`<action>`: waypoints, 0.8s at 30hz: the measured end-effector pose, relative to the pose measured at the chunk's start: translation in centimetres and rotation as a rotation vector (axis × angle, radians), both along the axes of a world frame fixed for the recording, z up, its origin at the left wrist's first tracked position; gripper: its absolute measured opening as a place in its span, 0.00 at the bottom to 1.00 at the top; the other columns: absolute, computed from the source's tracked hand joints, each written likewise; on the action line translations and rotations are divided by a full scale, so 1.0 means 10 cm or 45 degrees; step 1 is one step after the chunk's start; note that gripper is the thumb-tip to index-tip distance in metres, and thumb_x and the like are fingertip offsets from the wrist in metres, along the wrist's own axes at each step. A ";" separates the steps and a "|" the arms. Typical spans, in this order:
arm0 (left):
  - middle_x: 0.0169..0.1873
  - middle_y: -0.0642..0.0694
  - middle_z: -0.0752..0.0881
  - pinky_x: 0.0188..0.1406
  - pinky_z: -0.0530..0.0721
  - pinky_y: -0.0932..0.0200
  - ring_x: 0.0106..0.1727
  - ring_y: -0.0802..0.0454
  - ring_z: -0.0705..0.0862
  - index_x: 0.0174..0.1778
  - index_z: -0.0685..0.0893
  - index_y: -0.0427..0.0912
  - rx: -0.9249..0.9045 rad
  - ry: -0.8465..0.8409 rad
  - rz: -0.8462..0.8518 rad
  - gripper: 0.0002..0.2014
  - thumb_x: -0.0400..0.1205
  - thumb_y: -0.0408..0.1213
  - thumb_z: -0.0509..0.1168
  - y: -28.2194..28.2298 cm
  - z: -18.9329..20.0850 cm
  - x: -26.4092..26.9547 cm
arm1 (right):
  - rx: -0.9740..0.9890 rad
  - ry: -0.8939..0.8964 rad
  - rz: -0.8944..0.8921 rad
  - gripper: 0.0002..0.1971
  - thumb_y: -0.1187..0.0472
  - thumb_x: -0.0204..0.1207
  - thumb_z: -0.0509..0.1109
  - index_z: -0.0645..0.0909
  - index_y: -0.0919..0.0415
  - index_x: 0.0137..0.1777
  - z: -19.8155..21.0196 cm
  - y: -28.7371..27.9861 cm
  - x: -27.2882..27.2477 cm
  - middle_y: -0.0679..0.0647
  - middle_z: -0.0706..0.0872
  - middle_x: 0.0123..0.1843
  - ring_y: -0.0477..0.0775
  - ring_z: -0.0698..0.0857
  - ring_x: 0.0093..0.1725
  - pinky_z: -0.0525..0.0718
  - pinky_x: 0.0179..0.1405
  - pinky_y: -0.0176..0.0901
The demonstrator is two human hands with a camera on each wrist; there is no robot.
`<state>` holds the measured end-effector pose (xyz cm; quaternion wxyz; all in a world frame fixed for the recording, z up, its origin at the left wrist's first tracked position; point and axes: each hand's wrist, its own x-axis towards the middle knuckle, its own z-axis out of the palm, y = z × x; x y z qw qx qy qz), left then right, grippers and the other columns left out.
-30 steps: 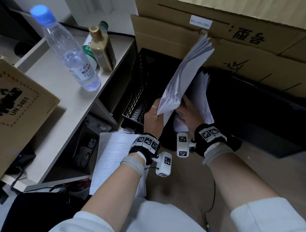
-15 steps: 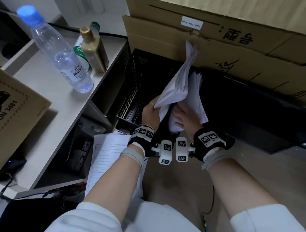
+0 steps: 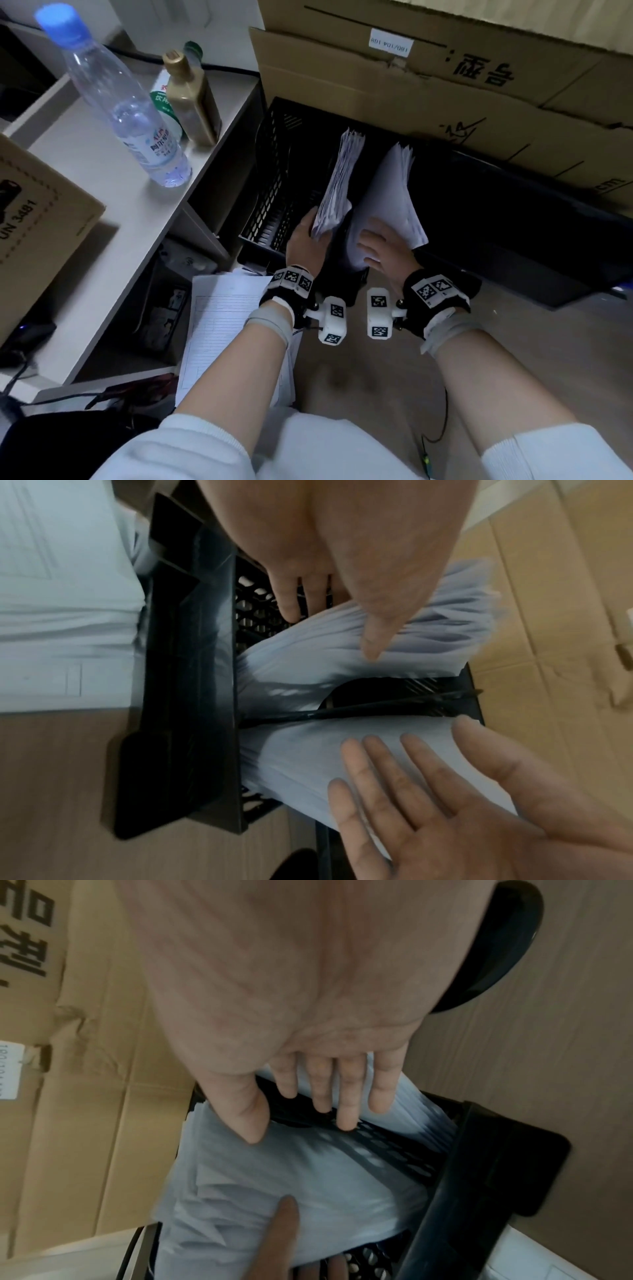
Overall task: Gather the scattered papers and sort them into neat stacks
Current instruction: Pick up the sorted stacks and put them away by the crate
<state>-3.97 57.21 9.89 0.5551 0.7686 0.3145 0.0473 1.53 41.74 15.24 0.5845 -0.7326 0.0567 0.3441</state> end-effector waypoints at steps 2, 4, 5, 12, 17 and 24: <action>0.63 0.50 0.87 0.69 0.82 0.53 0.64 0.51 0.85 0.83 0.70 0.52 -0.089 -0.044 0.038 0.35 0.78 0.41 0.71 0.04 0.00 -0.06 | 0.032 0.041 -0.013 0.12 0.66 0.85 0.62 0.74 0.66 0.67 -0.01 0.02 -0.07 0.70 0.81 0.66 0.62 0.85 0.61 0.79 0.67 0.54; 0.66 0.52 0.82 0.73 0.79 0.51 0.68 0.52 0.82 0.84 0.69 0.49 -0.194 -0.057 0.167 0.36 0.79 0.34 0.71 0.12 -0.06 -0.21 | 0.029 0.140 0.032 0.08 0.64 0.86 0.63 0.77 0.58 0.63 -0.04 0.08 -0.16 0.61 0.85 0.61 0.57 0.86 0.54 0.82 0.57 0.45; 0.64 0.52 0.82 0.73 0.79 0.52 0.68 0.52 0.81 0.83 0.70 0.47 -0.235 -0.050 0.243 0.33 0.80 0.30 0.70 0.16 -0.08 -0.31 | 0.020 0.201 0.069 0.07 0.62 0.86 0.64 0.78 0.58 0.61 -0.09 0.13 -0.21 0.60 0.86 0.59 0.57 0.86 0.55 0.83 0.57 0.45; 0.69 0.49 0.81 0.72 0.77 0.53 0.69 0.49 0.81 0.78 0.76 0.43 -0.186 0.348 0.579 0.24 0.84 0.33 0.66 0.65 -0.54 -1.41 | -0.252 0.522 0.407 0.08 0.57 0.85 0.65 0.81 0.57 0.46 -0.73 0.69 -0.89 0.52 0.85 0.40 0.51 0.83 0.37 0.82 0.41 0.42; 0.75 0.35 0.77 0.74 0.73 0.46 0.76 0.35 0.74 0.80 0.72 0.41 -0.053 0.829 0.734 0.31 0.80 0.42 0.68 0.89 -0.87 -2.20 | -0.662 0.477 0.460 0.15 0.53 0.80 0.70 0.77 0.62 0.59 -1.29 0.79 -1.34 0.57 0.78 0.48 0.58 0.79 0.45 0.82 0.46 0.50; 0.78 0.37 0.70 0.75 0.73 0.36 0.76 0.33 0.71 0.83 0.68 0.43 -0.251 1.077 0.662 0.46 0.69 0.59 0.67 0.83 -1.23 -2.72 | -0.806 0.456 0.414 0.25 0.43 0.70 0.72 0.80 0.65 0.53 -1.63 0.91 -1.54 0.58 0.85 0.44 0.58 0.83 0.38 0.81 0.40 0.45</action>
